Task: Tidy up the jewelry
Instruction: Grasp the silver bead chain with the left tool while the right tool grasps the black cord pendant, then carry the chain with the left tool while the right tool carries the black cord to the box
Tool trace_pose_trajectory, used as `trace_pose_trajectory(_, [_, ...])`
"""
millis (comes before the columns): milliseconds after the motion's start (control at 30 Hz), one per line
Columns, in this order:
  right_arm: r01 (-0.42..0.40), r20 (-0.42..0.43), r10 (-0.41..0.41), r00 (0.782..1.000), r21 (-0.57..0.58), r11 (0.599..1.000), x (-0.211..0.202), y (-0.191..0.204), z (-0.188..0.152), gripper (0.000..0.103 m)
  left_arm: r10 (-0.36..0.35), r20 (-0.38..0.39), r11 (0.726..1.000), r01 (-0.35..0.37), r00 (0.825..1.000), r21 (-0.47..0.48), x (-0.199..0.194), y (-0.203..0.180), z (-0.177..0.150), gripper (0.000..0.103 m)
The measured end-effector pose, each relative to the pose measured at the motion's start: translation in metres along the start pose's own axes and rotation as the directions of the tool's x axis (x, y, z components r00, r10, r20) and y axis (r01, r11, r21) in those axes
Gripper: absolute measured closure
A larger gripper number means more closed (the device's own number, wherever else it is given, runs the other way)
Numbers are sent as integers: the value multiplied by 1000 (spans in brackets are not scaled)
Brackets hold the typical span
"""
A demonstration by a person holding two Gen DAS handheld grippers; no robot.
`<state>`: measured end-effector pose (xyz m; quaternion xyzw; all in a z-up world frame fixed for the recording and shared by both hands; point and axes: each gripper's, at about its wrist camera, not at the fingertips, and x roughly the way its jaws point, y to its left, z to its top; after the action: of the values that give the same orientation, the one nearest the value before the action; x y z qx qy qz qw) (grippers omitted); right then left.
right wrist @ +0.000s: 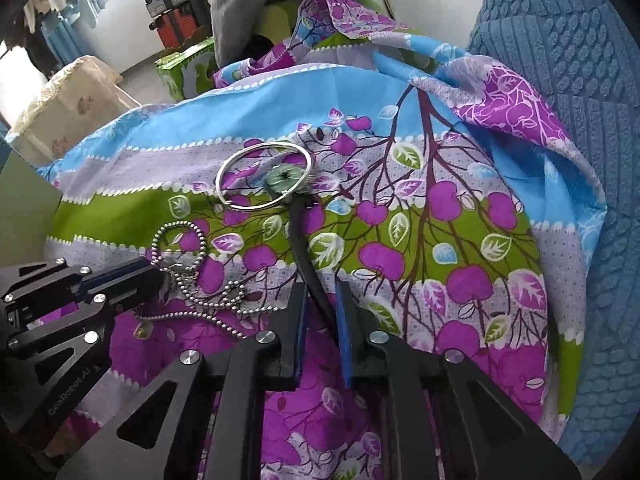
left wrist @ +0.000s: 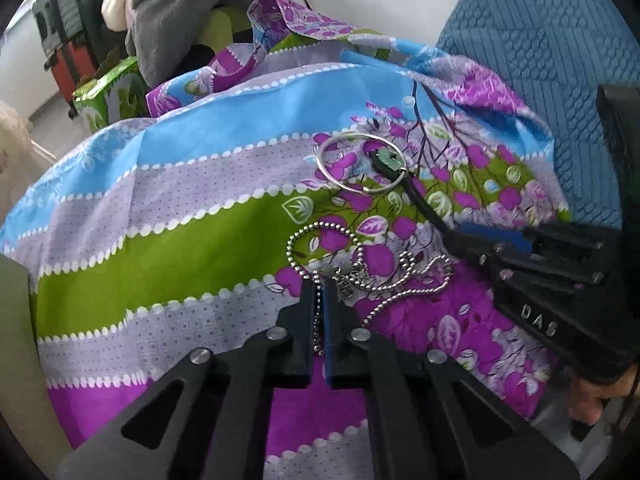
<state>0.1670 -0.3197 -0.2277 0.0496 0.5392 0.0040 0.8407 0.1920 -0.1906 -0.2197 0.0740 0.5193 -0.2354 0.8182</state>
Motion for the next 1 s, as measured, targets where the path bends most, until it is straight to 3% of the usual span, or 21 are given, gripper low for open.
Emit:
trace_pose_trajectory(467, [-14, 51, 13, 999, 27, 1000, -52, 22, -12, 98, -72, 54, 986, 79, 996, -147, -51, 21, -8, 101])
trace_pose_trajectory(1000, [-40, 124, 37, 992, 26, 999, -113, 53, -24, 98, -74, 181, 982, 103, 981, -156, -137, 26, -17, 101])
